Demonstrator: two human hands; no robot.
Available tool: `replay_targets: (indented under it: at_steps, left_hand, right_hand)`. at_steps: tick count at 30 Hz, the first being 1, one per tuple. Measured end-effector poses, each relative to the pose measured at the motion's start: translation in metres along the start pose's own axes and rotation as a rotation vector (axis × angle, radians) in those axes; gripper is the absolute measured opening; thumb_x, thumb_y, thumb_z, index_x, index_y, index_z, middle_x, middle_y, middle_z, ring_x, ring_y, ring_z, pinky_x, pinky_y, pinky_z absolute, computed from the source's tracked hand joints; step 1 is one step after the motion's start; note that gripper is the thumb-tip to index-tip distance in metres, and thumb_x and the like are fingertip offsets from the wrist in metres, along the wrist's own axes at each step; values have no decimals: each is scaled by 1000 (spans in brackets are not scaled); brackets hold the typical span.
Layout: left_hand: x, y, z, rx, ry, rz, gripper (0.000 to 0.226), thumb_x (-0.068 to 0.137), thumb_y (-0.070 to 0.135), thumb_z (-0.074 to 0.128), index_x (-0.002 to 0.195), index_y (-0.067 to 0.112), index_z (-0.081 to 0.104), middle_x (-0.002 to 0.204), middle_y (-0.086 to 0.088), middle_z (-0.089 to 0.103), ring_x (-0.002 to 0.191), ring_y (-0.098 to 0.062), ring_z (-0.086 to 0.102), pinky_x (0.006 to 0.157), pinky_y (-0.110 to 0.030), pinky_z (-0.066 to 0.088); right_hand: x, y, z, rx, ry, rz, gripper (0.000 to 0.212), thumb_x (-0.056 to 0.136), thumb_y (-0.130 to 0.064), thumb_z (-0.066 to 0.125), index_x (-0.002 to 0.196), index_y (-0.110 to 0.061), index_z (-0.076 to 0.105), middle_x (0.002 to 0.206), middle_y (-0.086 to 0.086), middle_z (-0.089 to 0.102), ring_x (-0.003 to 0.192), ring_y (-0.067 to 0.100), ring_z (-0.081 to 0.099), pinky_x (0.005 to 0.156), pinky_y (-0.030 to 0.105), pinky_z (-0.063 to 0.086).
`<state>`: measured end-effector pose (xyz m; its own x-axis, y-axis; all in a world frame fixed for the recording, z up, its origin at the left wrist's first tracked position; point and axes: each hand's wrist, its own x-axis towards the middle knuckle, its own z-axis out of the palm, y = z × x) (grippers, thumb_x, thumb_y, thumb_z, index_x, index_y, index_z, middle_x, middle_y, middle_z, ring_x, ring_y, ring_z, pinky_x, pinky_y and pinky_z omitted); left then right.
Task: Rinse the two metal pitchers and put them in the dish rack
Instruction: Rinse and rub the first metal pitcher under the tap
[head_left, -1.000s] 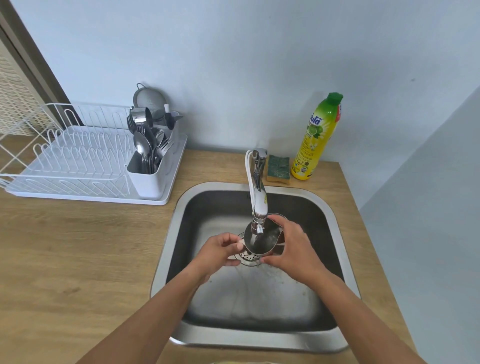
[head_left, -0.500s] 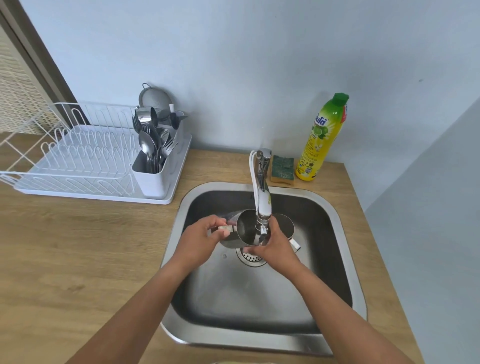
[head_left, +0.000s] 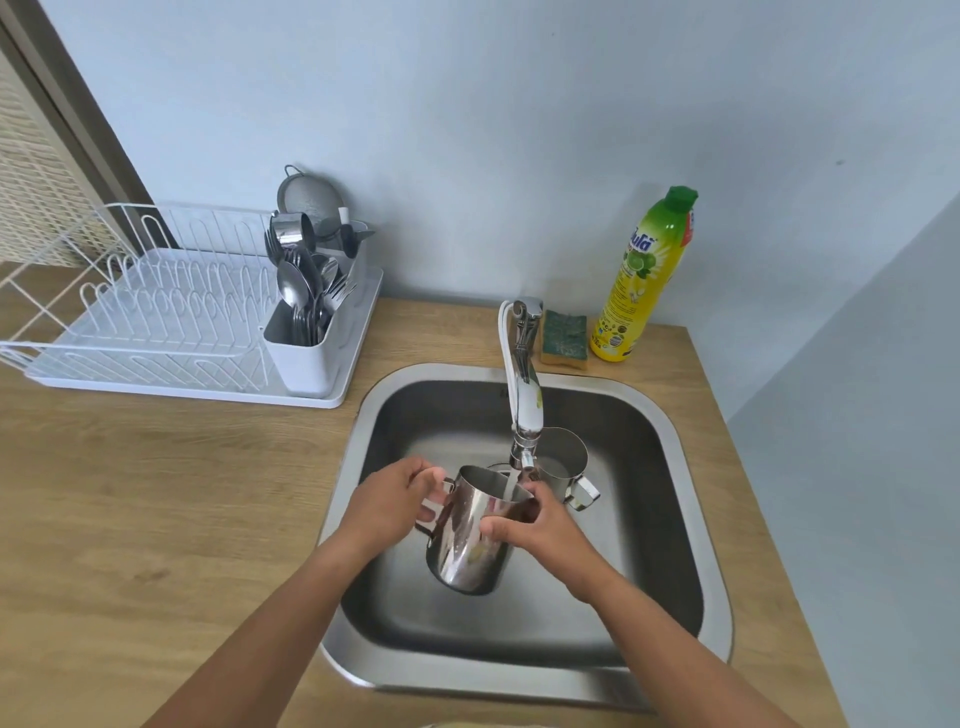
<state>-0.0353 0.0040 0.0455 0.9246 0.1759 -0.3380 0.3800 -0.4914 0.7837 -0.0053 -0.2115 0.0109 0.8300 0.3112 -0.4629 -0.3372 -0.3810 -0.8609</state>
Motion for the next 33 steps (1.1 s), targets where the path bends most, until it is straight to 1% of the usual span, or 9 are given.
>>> replay_targets:
  at_steps: [6,9,12,15,17,20,24,29,33]
  left_hand:
    - [3,-10,24,-233,-154,-93,26,101,26,49,86,8,58,76,-10,76,71,-31,73,79,-45,60]
    - [1,-3,35,-292,-218,-130,22,103,21,46,86,9,54,84,-14,74,69,-23,69,63,-23,53]
    - [5,0,43,-311,-270,-141,21,102,22,47,84,14,55,88,-7,75,74,-18,69,68,-27,43]
    - [7,7,45,-341,-281,-129,18,101,20,49,88,14,59,91,-4,74,79,-15,69,71,-25,42]
    - [9,11,44,-337,-277,-119,15,100,21,51,91,14,61,92,-4,74,80,-12,71,72,-26,41]
    - [13,12,45,-344,-234,-107,12,97,24,58,90,16,62,96,-8,76,90,-18,73,74,-28,42]
    - [13,14,42,-385,-107,-29,11,92,20,66,82,15,65,84,-2,73,86,-16,70,69,-21,44]
    - [13,10,31,-246,66,47,10,85,31,72,80,23,72,84,7,75,86,-12,68,80,-31,51]
    - [9,14,20,-141,144,74,9,87,35,70,82,28,69,89,15,75,90,-2,68,83,-34,54]
  right_hand:
    - [-15,-4,-18,-77,59,-12,62,68,-37,89,117,-20,54,112,-4,69,102,8,67,83,21,54]
    - [-25,-13,-27,-181,90,-47,64,67,-39,89,117,-23,52,107,-11,66,100,4,64,83,20,51]
    - [-30,-19,-37,-294,131,-71,72,63,-43,89,122,-29,48,107,-16,62,101,4,61,85,21,46]
    - [-34,-26,-43,-415,174,-121,84,55,-52,87,126,-36,44,111,-13,63,105,10,61,91,25,47]
    - [-35,-32,-45,-475,184,-153,86,59,-48,87,131,-36,42,112,-13,61,107,12,59,99,31,46]
    - [-31,-36,-48,-550,189,-195,83,65,-41,86,133,-39,38,117,-16,54,112,13,50,109,36,37]
    - [-22,-37,-50,-548,181,-209,84,67,-32,84,133,-42,34,125,-17,53,112,14,42,98,29,31]
    - [-8,-33,-42,-470,170,-221,87,61,-34,86,125,-53,30,124,-19,57,119,20,52,101,39,47]
    - [-2,-36,-31,-338,105,-209,82,68,-17,86,121,-49,32,115,-27,51,113,9,57,94,24,50]
